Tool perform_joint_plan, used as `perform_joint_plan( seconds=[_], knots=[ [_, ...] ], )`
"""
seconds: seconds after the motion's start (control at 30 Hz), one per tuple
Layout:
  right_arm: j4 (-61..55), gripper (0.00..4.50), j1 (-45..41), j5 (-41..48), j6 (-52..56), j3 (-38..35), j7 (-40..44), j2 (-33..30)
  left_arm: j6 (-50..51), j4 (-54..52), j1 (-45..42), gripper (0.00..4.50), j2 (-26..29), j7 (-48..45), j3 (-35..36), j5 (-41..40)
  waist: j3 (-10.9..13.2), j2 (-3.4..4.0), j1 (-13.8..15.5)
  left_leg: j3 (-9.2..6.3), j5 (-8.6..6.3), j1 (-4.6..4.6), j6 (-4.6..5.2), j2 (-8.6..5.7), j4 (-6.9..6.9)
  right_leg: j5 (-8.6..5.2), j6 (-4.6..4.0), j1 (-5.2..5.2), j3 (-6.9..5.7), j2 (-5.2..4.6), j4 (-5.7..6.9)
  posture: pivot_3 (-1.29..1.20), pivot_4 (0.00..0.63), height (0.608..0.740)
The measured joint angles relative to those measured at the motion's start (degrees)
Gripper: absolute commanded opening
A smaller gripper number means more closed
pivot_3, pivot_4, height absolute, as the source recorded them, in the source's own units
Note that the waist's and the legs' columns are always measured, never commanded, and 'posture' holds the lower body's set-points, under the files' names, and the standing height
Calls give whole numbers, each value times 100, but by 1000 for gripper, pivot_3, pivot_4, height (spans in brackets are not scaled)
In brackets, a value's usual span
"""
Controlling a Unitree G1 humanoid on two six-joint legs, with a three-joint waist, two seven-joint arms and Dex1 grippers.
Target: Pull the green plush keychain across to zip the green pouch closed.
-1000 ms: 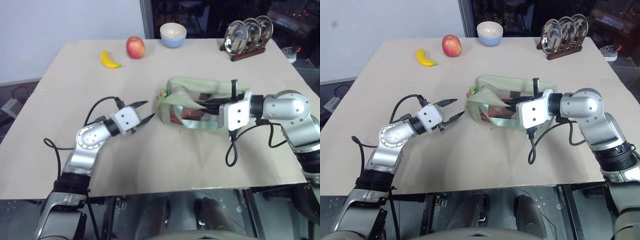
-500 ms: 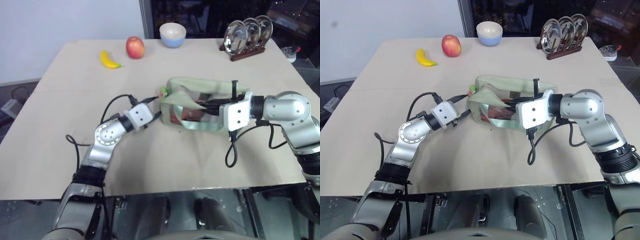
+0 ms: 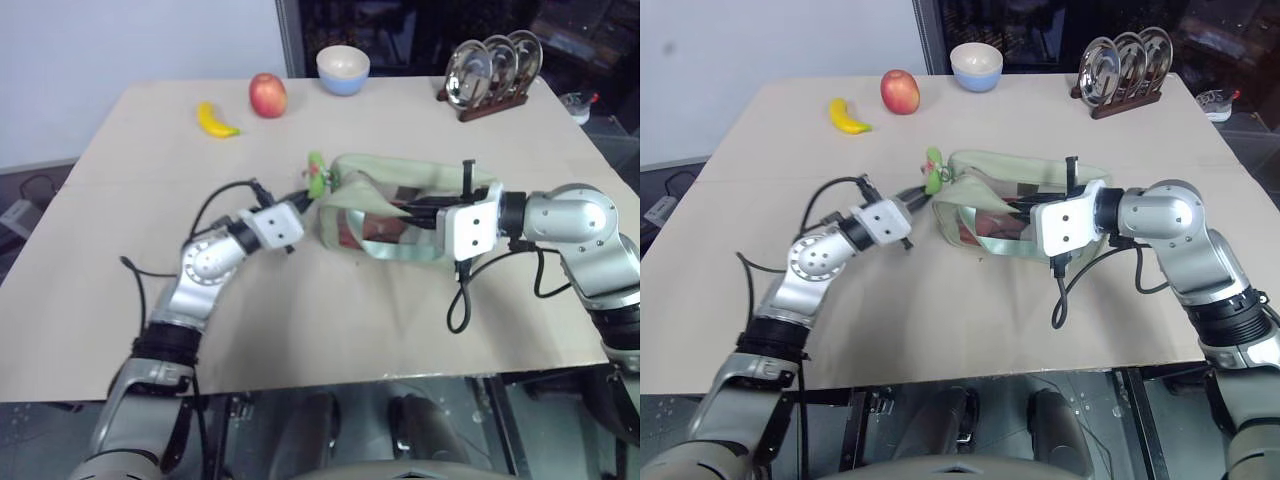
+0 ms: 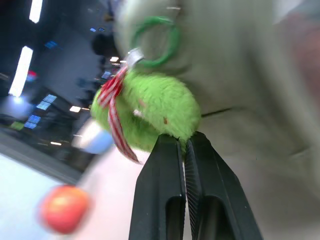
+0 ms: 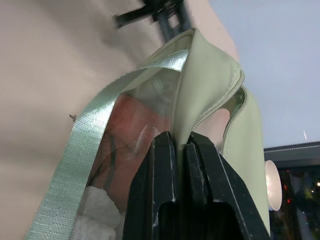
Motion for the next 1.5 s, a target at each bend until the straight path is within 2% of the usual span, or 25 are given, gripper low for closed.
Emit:
perform_joint_plan(
  seconds=[0.1,0.27,0.4,0.53,0.57,0.63,0.77,0.9,1.13,1.27,1.5],
  knots=[
    [127,0,-63,-76,-35,10,-61,58,-359,139,-268,54,321,110,63,126,0,0,6,1,0,1,0,-4,1,0,0,1,-1,4,1,0,150,740],
    [438,0,-271,-181,-129,52,-90,230,-1262,467,-1000,54,722,-288,-147,99,2,-3,4,2,1,0,-1,-4,2,0,0,0,-3,16,4,0,150,740],
    [564,0,-366,-245,-168,79,-101,330,-1588,772,-1410,54,667,-401,-405,98,2,-3,-9,7,1,1,0,-6,2,0,1,0,1,22,7,0,150,740],
    [602,0,-421,-312,-173,136,-114,442,-1773,986,-1734,1248,563,-950,-762,-250,2,-3,-54,8,1,1,0,-2,3,0,1,-1,3,30,11,0,150,740],
    [617,0,-430,-321,-173,145,-118,457,-1779,1030,-1783,1871,530,-1080,-793,-362,2,-3,-68,8,1,1,1,-2,3,0,1,-1,2,31,11,0,150,740],
    [648,0,-434,-353,-174,177,-122,507,-1826,1134,-1933,2807,435,-1265,-828,-542,2,-3,-107,8,1,1,1,-2,5,0,1,-1,2,31,13,0,150,740],
    [657,0,-433,-363,-170,195,-132,529,-1883,1212,-2029,2807,354,-1463,-832,-790,2,-3,-149,10,1,4,2,-2,6,0,2,0,6,31,16,0,150,740],
    [654,0,-432,-362,-145,194,-171,534,-1605,1197,-2030,2807,215,-1812,-724,-1475,2,-3,-146,9,1,4,2,-1,8,-1,2,-1,5,32,17,0,150,740],
    [654,0,-431,-355,-141,194,-181,531,-1295,1142,-2113,2807,-53,-1950,-618,-1792,2,-3,-148,9,1,2,2,-2,14,-1,2,-1,6,33,21,0,150,740],
    [653,0,-431,-353,-141,195,-183,535,-1058,1035,-2128,2807,-29,-2061,-432,-2015,2,-3,-148,8,1,4,1,0,14,-1,2,-1,6,35,25,0,150,740],
    [653,0,-428,-359,-128,196,-215,577,659,943,-1866,2807,381,-2261,526,-2990,2,-3,-161,9,1,8,2,1,18,-2,3,-4,9,35,38,0,150,740]
  ],
)
